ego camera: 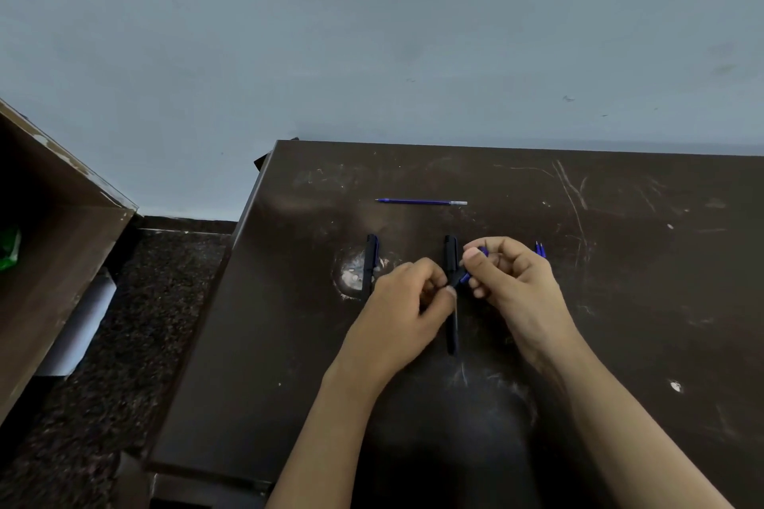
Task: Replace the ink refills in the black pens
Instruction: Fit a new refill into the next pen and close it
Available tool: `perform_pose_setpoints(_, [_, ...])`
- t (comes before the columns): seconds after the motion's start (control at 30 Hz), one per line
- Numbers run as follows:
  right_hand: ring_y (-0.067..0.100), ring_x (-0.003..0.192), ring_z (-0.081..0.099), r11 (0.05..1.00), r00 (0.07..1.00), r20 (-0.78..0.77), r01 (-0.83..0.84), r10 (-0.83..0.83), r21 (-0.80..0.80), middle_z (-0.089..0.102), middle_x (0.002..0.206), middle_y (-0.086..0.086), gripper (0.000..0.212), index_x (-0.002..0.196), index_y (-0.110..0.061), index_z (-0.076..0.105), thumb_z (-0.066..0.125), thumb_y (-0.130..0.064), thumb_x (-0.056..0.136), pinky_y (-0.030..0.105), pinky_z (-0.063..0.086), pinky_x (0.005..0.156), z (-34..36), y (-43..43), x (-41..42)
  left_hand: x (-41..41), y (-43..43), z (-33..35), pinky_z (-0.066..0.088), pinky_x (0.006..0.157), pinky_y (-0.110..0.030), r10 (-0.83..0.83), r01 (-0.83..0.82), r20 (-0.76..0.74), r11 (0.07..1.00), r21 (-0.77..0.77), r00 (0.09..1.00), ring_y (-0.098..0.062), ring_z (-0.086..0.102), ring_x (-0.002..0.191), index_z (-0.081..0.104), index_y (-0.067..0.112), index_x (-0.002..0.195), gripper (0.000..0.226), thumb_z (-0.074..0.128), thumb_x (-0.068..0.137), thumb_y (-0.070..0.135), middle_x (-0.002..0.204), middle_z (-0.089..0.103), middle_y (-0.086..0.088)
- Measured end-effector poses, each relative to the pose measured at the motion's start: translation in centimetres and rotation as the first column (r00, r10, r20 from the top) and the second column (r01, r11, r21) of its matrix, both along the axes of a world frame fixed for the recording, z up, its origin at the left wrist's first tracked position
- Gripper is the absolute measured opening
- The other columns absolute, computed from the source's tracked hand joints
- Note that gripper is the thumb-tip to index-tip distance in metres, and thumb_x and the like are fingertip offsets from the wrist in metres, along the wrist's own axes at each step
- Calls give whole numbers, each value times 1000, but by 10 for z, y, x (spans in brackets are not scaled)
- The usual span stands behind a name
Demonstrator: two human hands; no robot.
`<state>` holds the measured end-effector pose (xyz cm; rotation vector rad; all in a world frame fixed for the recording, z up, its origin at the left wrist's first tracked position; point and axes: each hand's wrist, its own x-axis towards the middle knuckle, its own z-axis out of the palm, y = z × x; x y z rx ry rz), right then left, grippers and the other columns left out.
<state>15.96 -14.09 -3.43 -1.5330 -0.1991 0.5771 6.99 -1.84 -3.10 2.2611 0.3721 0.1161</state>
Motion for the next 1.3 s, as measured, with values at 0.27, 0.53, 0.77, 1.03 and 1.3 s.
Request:
perform_pose_setpoints(0.27, [5,66,58,991,996,-74,-47,57,129,71,86,9,15,100,-6,67,60,-9,87,25,47,69,-3,11,-9,-2,1,-1,37,54,-23,73,-73,54,997,-3,996,-5,48,53,48,29,78,17,46,95,30,58,47,9])
perform_pose_setpoints(0.53, [16,82,61,974,994,-54,-83,97,212,69,95,13,14,97,-10,67,56,-4,89,30,46,76,-1,21,-12,-11,11,8,45,56,-30,96,-101,53,989,112,994,-8,50,57,53,33,94,11,46,94,42,62,51,9])
perform_pose_setpoints(0.77, [7,69,56,972,997,-71,0,17,234,68,91,7,12,91,-11,64,55,-3,90,23,48,69,0,17,-6,-16,15,9,36,53,-19,97,-97,-20,995,27,995,-6,48,52,56,25,78,30,43,95,46,60,54,6])
perform_pose_setpoints(1.03, [15,72,63,973,917,395,32,62,-227,67,80,-3,14,85,-17,61,71,-11,78,24,50,73,-2,13,-8,-18,28,13,43,62,-8,413,-402,98,908,-117,905,-6,61,68,64,14,92,21,44,97,18,77,65,0])
perform_pose_setpoints(1.3, [4,89,35,778,655,531,-142,538,-612,46,75,-18,16,92,-23,62,71,-25,79,18,40,69,-11,24,-33,-20,30,13,42,61,-4,443,-437,94,896,-75,892,-1,59,65,62,18,96,20,43,98,24,73,65,2])
